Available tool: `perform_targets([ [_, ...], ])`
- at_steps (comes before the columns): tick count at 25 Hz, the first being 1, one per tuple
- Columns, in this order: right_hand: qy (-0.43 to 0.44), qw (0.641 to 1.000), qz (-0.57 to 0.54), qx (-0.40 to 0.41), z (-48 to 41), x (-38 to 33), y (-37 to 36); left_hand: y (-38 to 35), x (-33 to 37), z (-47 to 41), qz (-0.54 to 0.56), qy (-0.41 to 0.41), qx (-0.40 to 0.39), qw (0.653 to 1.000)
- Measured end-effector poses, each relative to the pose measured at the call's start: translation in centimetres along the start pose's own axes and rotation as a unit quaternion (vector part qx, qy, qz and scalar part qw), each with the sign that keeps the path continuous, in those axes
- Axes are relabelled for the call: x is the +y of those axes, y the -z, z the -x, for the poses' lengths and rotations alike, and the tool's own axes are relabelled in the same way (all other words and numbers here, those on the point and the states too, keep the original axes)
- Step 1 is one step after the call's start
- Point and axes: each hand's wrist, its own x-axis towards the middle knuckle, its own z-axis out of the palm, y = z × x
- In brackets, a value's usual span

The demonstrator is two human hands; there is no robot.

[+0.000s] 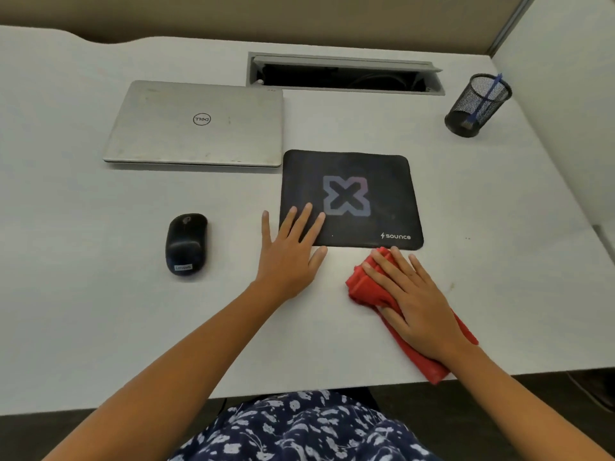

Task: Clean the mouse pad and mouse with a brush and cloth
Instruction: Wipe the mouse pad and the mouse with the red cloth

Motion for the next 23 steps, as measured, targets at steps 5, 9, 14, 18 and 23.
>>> perform_targets([
  [5, -0.145, 0.988, 0.003, 0.061, 1.1, 2.5, 0.3, -0.7, 0.4, 0.6, -0.002, 0.026, 0.01, 1.0],
  [9, -0.223, 0.97, 0.004, 0.101, 1.0, 3.4, 0.2, -0.5, 0.8, 0.8, -0.001, 0.03, 0.005, 1.0],
  [14, -0.285, 0.95, 0.027, 0.123, -1.2, 5.0, 0.5, 0.5, 1.9, -0.2, 0.081, 0.056, 0.054, 0.994],
  [18, -0.308, 0.942, 0.054, 0.126, -5.1, 6.9, 0.9, 1.3, 2.9, -4.1, 0.163, 0.056, 0.131, 0.976],
  [23, -0.355, 0.925, 0.032, 0.134, -10.6, 8.2, 1.5, -0.7, 3.8, -7.1, 0.069, 0.01, 0.045, 0.997],
])
